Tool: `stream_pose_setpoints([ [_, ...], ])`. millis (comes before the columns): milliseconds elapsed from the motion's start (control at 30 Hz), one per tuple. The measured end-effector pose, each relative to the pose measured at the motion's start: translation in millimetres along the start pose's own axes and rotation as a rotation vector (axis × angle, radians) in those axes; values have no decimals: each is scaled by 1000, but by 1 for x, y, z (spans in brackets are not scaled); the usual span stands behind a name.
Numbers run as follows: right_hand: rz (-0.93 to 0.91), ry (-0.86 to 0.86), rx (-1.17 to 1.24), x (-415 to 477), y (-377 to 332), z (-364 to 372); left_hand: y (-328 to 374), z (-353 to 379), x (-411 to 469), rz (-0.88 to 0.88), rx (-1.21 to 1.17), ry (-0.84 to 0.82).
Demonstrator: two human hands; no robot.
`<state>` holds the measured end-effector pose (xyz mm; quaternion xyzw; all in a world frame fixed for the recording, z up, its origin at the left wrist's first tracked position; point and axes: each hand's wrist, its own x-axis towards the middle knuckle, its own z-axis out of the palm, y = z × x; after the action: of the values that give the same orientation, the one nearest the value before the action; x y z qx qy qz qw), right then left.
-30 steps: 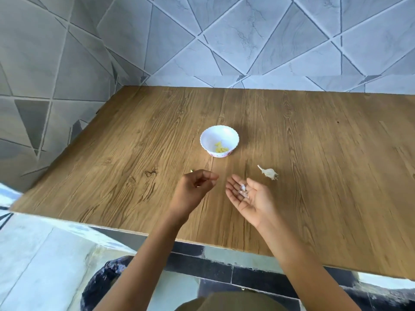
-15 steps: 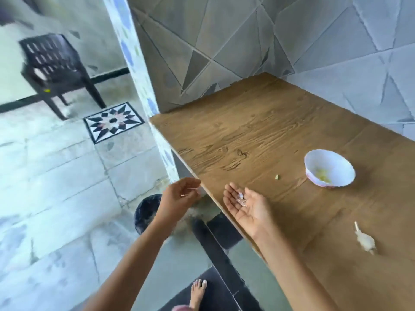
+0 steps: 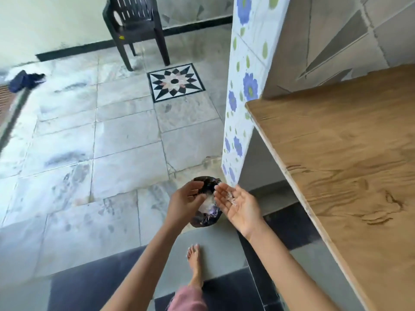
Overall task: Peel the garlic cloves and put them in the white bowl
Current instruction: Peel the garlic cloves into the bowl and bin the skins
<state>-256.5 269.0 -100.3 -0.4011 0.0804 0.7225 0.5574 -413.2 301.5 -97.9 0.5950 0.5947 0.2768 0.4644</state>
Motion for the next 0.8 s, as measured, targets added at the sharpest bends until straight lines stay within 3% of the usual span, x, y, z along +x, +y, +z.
stream_pose_setpoints([
  [267, 46, 212, 41, 199, 32, -8, -123, -2, 154, -149, 98, -90],
  [467, 106, 388, -76, 355, 62, -79, -251, 71, 247, -259, 103, -142],
  [567, 164, 448, -172, 413, 75, -120, -307, 113, 278, -216, 157, -226],
  [800, 253, 418, -185, 479, 88, -178, -399, 176, 303, -208, 71, -269],
])
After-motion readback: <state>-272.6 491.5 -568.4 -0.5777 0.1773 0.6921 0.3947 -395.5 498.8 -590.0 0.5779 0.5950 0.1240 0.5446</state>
